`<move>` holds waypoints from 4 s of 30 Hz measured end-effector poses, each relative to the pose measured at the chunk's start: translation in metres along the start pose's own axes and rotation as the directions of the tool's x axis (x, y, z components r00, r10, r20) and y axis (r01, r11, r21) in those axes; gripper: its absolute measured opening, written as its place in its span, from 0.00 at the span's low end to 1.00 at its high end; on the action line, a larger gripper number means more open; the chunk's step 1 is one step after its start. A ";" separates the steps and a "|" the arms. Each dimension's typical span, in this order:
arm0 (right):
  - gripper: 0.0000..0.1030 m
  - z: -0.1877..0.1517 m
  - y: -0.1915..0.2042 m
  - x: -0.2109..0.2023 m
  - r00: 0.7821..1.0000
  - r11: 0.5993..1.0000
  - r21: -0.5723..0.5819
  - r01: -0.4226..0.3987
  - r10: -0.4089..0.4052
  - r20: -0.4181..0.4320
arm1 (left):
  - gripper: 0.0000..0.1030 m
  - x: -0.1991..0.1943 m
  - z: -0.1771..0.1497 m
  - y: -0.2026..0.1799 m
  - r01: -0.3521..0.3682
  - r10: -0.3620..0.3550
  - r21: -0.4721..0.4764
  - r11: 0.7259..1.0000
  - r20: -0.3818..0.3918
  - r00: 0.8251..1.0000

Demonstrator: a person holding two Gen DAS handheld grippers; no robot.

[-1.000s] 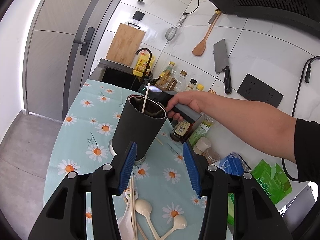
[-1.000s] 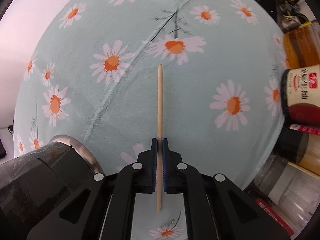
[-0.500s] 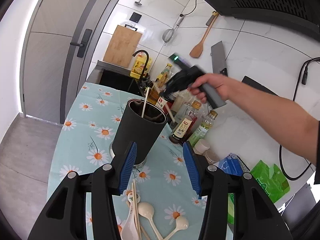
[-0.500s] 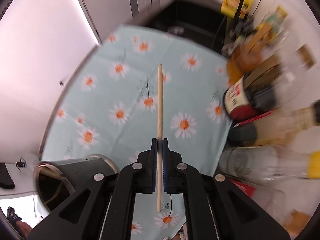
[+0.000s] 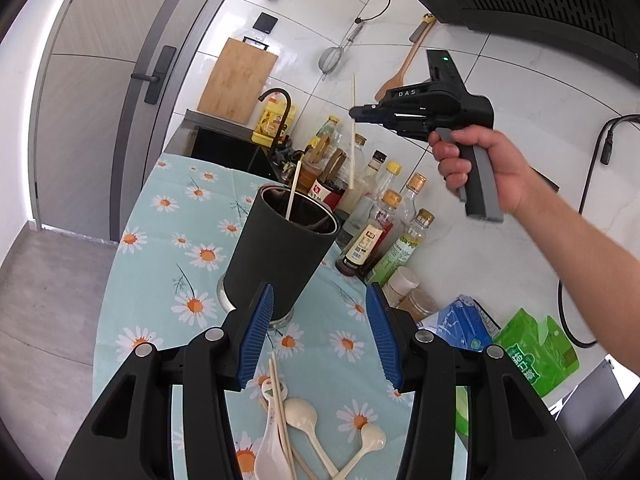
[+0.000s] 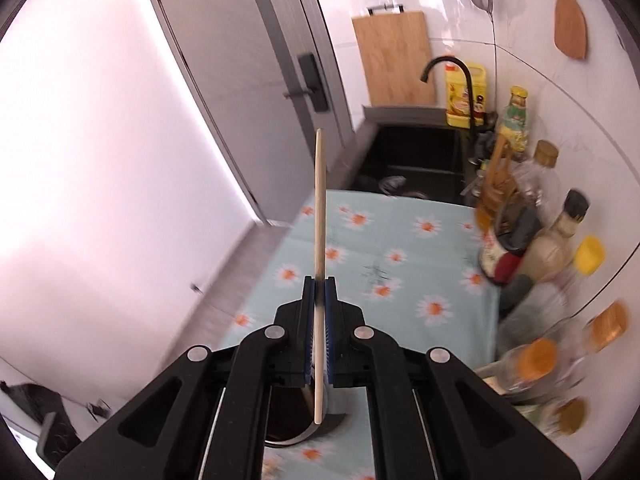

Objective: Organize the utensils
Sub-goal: 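Lift the chopstick with right gripper and carry it over the holder, then open right gripper to drop the chopstick into the black holder, then move right gripper back to the pile and grasp another chopstick, then lower left gripper onto a chopstick and close it while right gripper holds its chopstick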

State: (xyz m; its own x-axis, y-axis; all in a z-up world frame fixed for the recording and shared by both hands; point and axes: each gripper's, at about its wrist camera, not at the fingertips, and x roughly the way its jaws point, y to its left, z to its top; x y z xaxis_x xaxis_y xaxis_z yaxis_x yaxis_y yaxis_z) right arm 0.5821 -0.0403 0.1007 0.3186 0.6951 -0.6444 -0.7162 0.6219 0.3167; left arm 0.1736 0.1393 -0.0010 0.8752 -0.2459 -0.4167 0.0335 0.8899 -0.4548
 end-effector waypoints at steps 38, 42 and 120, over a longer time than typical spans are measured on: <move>0.22 -0.123 0.025 -0.014 0.983 0.999 0.037 0.016 -0.022 0.184 | 0.45 -0.012 0.004 -0.006 0.113 -0.109 0.080 0.990 -0.059 0.992; 0.30 -0.130 0.039 -0.039 0.990 1.000 0.006 0.013 -0.014 0.139 | 0.45 -0.016 0.004 -0.004 0.107 -0.103 0.065 0.992 -0.061 0.993; 0.05 -0.333 0.052 -0.070 0.834 0.919 0.149 -0.364 0.393 -0.387 | 0.19 0.070 -0.157 -0.014 -0.670 0.274 -0.169 0.723 -0.820 0.502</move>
State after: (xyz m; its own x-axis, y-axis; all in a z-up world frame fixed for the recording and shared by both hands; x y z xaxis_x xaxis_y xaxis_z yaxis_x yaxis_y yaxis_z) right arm 0.3155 -0.1771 -0.0695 -0.2562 0.6847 -0.6823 -0.6820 0.3722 0.6296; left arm 0.1586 0.0497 -0.1474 0.0530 -0.1945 -0.9795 -0.6439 0.7430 -0.1824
